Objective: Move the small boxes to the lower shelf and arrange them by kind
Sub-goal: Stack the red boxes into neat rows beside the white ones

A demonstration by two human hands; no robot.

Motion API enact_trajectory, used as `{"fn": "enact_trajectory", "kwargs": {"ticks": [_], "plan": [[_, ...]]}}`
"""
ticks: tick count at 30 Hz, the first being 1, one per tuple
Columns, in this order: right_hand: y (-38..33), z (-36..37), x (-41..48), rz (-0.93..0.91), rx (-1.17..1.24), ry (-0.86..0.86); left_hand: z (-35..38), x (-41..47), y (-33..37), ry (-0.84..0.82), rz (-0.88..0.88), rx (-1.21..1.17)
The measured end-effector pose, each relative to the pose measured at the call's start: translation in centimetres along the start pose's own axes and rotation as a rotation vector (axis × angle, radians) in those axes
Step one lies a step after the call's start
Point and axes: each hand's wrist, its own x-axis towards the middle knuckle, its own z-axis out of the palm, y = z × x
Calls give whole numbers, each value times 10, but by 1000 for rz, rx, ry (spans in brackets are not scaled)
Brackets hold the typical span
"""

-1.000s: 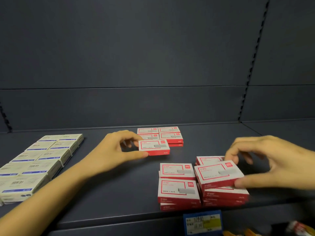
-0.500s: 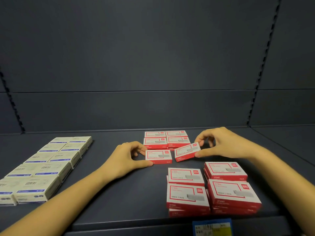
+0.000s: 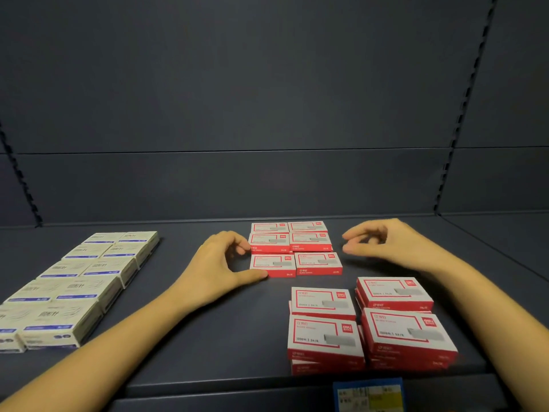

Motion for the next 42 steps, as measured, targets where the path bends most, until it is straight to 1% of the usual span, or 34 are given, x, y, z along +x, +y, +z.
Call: {"fn": "enact_trajectory", "kwargs": {"ticks": [2,4,6,8,14,24,27,32,38,42], "plan": [[3,-11,-8,-46,39,38,-4,-7,10,-33,65,-91],[5,-20,-21,-104,49,-34,-8,-14,20,-169,117,-178],[8,-27,-37,-143,40,-139,-9,-19,30,-311,161,-185],[13,-32,-51,-172,46,-185,-6,-21,37,-397,181,-179],[30,-35,-75,-168,181,-167,-10,-15,46,-513,230,-158],[31,-28,-79,-212,106,-154,-13,0,54,-700,270,-103],[32,-27,-79,-211,112,-140,-12,2,54,-688,281,-64],[31,-27,-80,-199,111,-111,-6,1,53,-613,308,-37],[28,-26,-78,-173,115,-114,-20,3,48,-404,314,-57],[20,-22,-67,-177,74,-73,-38,11,33,-247,234,-36]]}}
